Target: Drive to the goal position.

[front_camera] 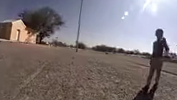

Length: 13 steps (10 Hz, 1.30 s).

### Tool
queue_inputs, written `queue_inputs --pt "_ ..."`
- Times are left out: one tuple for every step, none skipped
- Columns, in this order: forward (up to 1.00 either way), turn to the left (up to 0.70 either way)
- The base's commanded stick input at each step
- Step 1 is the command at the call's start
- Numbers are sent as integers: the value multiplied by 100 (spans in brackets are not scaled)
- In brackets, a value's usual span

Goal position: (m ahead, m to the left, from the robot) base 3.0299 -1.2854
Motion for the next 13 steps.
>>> queue_inputs --pt "70 0" --pt "70 0" --pt "70 0" --pt "70 0" --pt "70 0" --pt "70 0" --pt "70 0" --pt "70 0" --pt "70 0" --pt "70 0" --pt "70 0" --pt "70 0" --pt "70 0"
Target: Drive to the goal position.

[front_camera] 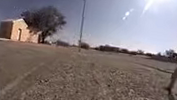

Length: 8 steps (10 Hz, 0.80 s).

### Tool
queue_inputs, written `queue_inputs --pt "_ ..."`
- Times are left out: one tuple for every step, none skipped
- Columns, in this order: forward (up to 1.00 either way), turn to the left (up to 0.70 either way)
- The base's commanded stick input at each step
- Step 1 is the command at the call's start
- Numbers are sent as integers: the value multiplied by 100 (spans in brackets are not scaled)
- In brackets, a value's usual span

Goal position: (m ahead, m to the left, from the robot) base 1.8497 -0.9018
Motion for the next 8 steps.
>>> queue_inputs --pt "70 0" --pt "70 0" --pt "70 0" --pt "70 0" --pt "70 0" --pt "70 0" --pt "70 0" --pt "70 0"
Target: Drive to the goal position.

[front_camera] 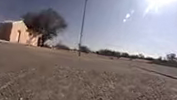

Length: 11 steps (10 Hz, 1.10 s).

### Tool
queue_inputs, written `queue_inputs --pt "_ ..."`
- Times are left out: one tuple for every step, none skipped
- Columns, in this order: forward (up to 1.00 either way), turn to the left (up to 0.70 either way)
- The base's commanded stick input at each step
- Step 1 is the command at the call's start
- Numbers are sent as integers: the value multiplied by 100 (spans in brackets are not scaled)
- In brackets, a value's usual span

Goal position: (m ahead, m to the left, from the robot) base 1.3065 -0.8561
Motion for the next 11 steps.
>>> queue_inputs --pt "70 0" --pt "70 0" --pt "70 0" --pt "70 0" --pt "70 0" --pt "70 0" --pt "70 0" --pt "70 0" --pt "70 0" --pt "70 0" --pt "70 0"
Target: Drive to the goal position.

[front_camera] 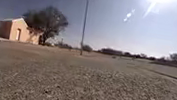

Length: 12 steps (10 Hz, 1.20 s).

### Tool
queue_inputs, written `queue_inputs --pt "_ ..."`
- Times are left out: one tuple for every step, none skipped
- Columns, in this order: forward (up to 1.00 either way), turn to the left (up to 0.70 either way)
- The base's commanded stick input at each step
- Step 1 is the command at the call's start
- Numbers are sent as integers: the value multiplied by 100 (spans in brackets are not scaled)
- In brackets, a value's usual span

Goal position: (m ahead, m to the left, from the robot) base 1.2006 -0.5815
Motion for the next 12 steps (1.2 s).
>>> queue_inputs --pt "70 0" --pt "70 0" --pt "70 0" --pt "70 0" --pt "70 0" --pt "70 0" --pt "70 0" --pt "70 0" --pt "70 0" --pt "70 0" --pt "70 0" --pt "70 0"
